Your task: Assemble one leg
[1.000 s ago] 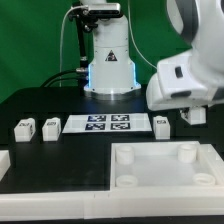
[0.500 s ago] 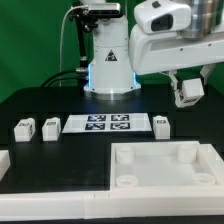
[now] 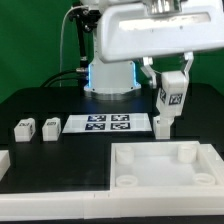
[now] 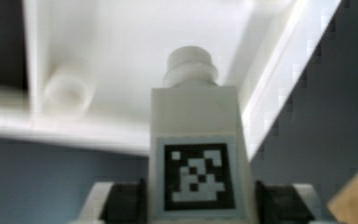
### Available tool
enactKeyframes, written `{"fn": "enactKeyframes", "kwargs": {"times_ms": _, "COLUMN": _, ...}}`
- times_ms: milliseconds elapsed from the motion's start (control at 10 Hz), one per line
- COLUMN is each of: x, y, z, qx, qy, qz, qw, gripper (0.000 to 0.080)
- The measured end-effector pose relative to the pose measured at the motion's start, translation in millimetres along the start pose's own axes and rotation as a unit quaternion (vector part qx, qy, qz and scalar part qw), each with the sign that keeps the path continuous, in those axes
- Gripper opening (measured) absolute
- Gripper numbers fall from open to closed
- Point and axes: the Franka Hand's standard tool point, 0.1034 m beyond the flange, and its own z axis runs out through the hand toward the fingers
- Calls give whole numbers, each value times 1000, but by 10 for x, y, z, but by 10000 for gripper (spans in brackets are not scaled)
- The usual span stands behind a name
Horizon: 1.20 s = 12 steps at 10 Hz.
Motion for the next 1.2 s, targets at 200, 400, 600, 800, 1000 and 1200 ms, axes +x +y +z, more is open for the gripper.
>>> {"fn": "enactKeyframes", "kwargs": {"times_ms": 200, "x": 281, "y": 33, "z": -192, "qx": -19, "qy": 88, "qz": -8, "qw": 996, "gripper": 292}}
{"fn": "enactKeyframes", "kwargs": {"times_ms": 400, "x": 169, "y": 130, "z": -117, "qx": -39, "qy": 155, "qz": -11, "qw": 987, "gripper": 292}}
{"fn": "enactKeyframes", "kwargs": {"times_ms": 600, "x": 162, "y": 127, "z": -101, "qx": -38, "qy": 151, "qz": -10, "qw": 988, "gripper": 292}}
{"fn": "enactKeyframes", "kwargs": {"times_ms": 800, "x": 177, "y": -22, "z": 58, "qx": -25, "qy": 143, "qz": -10, "qw": 989, "gripper": 292}}
{"fn": "enactKeyframes", "kwargs": {"times_ms": 1000, "x": 323, "y": -197, "z": 327, "qx": -7, "qy": 141, "qz": -12, "qw": 990, "gripper": 292}}
{"fn": "enactKeyframes", "kwargs": {"times_ms": 1200, "x": 469, "y": -330, "z": 490, "qx": 1, "qy": 148, "qz": -9, "qw": 989, "gripper": 292}}
